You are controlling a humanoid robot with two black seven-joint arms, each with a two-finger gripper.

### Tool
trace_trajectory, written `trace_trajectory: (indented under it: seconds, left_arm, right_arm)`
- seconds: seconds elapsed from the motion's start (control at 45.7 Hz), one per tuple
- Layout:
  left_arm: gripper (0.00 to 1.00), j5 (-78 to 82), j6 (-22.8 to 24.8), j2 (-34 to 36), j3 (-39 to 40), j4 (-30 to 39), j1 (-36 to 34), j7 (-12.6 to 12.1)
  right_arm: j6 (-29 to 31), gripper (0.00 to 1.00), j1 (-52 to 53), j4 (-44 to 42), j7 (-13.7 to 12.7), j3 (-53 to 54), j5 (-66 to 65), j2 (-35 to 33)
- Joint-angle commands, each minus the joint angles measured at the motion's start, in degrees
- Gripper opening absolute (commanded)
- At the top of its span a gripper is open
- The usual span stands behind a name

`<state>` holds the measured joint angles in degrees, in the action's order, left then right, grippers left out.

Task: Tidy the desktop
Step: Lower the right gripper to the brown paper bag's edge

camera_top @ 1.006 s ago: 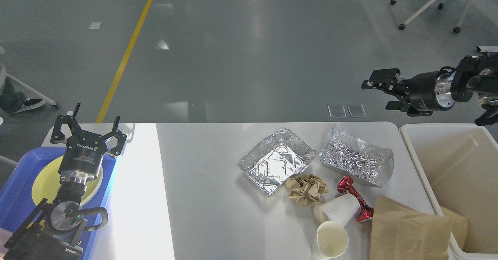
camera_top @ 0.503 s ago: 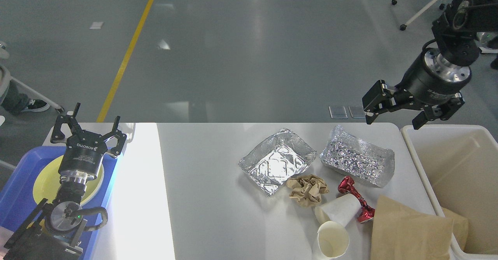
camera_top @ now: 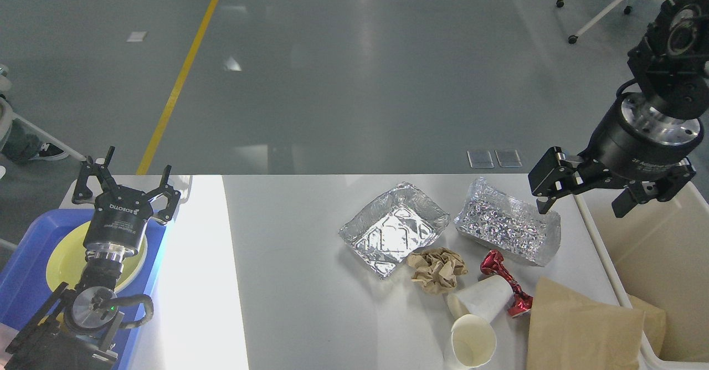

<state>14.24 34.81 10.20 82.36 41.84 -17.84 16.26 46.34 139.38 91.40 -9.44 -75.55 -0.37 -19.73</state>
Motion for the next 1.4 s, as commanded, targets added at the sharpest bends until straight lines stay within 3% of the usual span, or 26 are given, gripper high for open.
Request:
trace_trajectory:
  seconds: [0.0,0.175,0.415,0.481,0.59,0.634,1.006,1.246,1.377]
  left_arm:
    - [0.97,0.0,0.0,0.0,0.0,0.0,0.0,0.0]
    - [0.97,0.0,0.0,0.0,0.0,0.0,0.0,0.09]
    - [0.97,0.0,0.0,0.0,0.0,0.0,0.0,0.09]
    - [0.97,0.0,0.0,0.0,0.0,0.0,0.0,0.09]
    - [0.97,0.0,0.0,0.0,-0.09,0.0,0.0,0.0]
    - [0.97,0.0,0.0,0.0,0.0,0.0,0.0,0.0]
    - [0.97,0.0,0.0,0.0,0.0,0.0,0.0,0.0]
    - [0.97,0.0,0.0,0.0,0.0,0.0,0.0,0.0]
    - [0.97,0.0,0.0,0.0,-0.09,0.0,0.0,0.0]
  right_arm:
    - [0.07,1.0,-0.78,0.0,0.66,-2.14,-0.69,-3.11]
    - [-1.68,1.0,-7.18,-0.08,0.57,-3.91,-7.62,-14.79]
    - [-12.4,1.0,-19.22,0.27,1.36,-3.03,-20.1,-30.71]
    - [-15.65,1.0,-23.35,0.27,4.77,-3.03,-22.04,-30.89]
    - [-21.01,1.0,-30.39,0.27,14.0,-3.73,-23.63,-27.74]
    - [-23.39,1.0,-32.15,0.27,15.68,-3.82,-23.45,-26.41]
    - [-45.89,1.0,-51.75,-1.84,15.42,-3.38,-22.93,-18.24]
    - [-49.06,1.0,-55.27,-3.33,15.51,-1.54,-21.79,-17.27]
    - [-49.06,1.0,-58.34,-7.46,15.51,-0.92,-12.05,-15.69]
